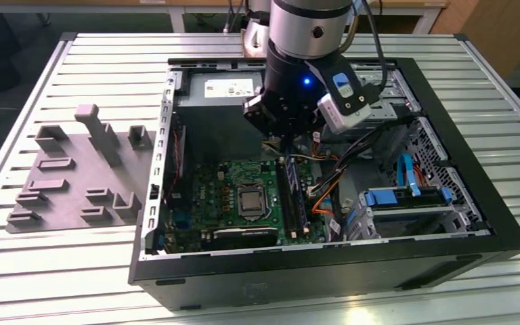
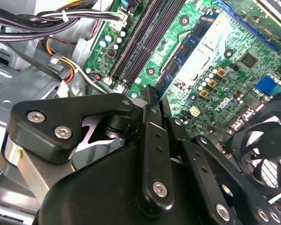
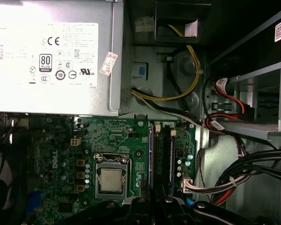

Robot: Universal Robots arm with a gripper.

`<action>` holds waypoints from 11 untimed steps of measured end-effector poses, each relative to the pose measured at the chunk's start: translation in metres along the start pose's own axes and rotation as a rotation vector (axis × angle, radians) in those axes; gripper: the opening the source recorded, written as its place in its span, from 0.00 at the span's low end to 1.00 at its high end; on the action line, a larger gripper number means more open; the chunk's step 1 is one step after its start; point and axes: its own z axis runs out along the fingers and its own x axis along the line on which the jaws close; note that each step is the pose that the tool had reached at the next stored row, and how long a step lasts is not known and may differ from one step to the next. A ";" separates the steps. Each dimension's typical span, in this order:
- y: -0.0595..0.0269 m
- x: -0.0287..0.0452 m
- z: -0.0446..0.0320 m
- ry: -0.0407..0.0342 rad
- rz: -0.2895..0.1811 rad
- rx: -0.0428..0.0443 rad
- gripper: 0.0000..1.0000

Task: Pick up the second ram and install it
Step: 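Insert the second ram into the second slot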

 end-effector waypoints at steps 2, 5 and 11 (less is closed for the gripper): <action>0.0000 0.0000 0.0018 0.0001 0.000 0.0000 0.14; -0.0001 0.0000 0.0027 0.0002 0.000 0.0002 0.14; -0.0001 -0.0011 0.0036 0.0000 0.000 -0.0003 0.14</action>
